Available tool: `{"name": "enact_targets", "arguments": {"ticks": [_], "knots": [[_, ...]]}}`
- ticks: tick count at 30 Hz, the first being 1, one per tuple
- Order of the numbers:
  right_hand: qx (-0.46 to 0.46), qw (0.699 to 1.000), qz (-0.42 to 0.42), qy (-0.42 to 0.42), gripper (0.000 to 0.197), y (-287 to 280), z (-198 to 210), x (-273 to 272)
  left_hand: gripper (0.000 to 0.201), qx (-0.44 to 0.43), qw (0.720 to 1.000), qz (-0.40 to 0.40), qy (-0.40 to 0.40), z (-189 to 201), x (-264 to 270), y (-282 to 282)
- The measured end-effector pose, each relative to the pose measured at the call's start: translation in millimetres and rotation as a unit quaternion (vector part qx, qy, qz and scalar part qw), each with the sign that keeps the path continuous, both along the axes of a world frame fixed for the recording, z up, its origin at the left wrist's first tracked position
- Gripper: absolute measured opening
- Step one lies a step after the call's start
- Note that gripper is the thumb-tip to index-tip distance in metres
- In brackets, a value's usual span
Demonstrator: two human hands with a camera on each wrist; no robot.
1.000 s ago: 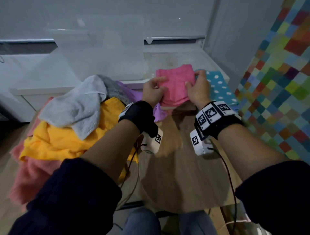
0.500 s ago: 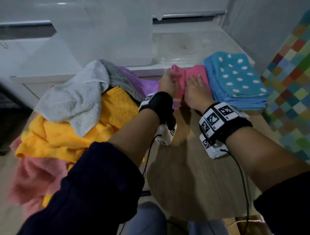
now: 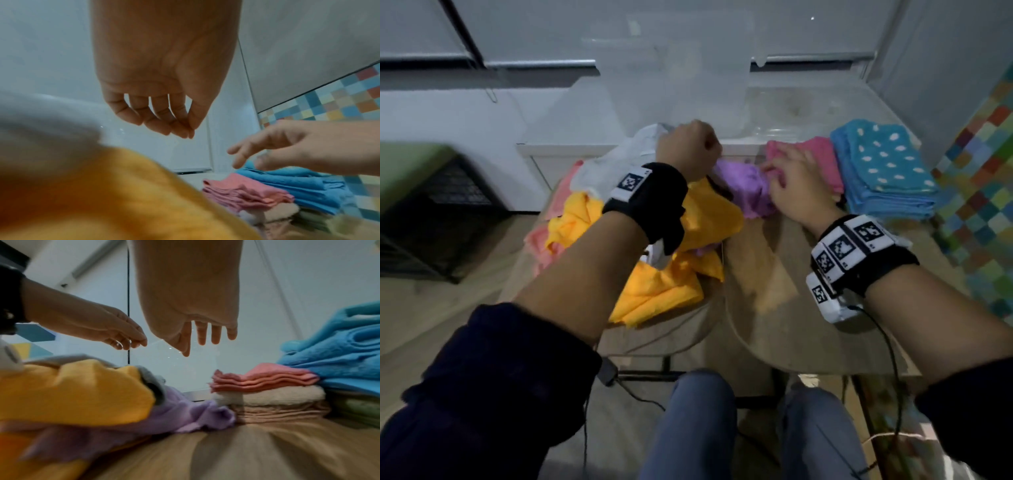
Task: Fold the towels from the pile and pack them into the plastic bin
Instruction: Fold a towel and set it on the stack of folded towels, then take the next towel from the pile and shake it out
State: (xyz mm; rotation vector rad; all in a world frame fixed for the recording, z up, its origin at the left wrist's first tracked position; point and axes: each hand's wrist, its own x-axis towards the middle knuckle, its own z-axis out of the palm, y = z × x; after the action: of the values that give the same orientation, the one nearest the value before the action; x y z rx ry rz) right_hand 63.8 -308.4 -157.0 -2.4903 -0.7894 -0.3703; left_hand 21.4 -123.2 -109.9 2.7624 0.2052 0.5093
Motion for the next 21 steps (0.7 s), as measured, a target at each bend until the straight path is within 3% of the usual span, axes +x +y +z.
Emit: {"name": "enact_targets", "arguments": {"ticks": [6,11,15,18,20,21], "knots": [[-0.001,0.997,0.080,0.021,0.029,38.4,-2.3,-57.3,0.025,0.096,0.989,0.014,0.114,5.1,-71.0,64.8],[-0.008,0.995,0.090,0.028,0.027,57.1,-0.8,-87.2,0.031,0.112,0.984,0.041,0.131,-7.4,-97.7,86.6],[0.006,0.994,0.112,0.015,0.031,74.0,10.8,-103.5,0.023,0.078,0.995,0.047,0.032,-4.1,-101.5,78.0],[0.065,0.988,0.139,-0.005,0.064,84.3,26.5,-116.1,0.023,-0.014,0.998,0.007,-0.068,14.6,-104.6,56.5],[0.128,0.982,0.134,0.044,0.075,89.3,38.7,-120.4,0.024,-0.054,0.992,-0.037,-0.106,31.4,-109.0,41.8],[0.165,0.976,0.123,0.073,0.070,91.0,44.7,-121.8,0.024,-0.068,0.988,-0.058,-0.125,39.2,-110.9,35.3]]}}
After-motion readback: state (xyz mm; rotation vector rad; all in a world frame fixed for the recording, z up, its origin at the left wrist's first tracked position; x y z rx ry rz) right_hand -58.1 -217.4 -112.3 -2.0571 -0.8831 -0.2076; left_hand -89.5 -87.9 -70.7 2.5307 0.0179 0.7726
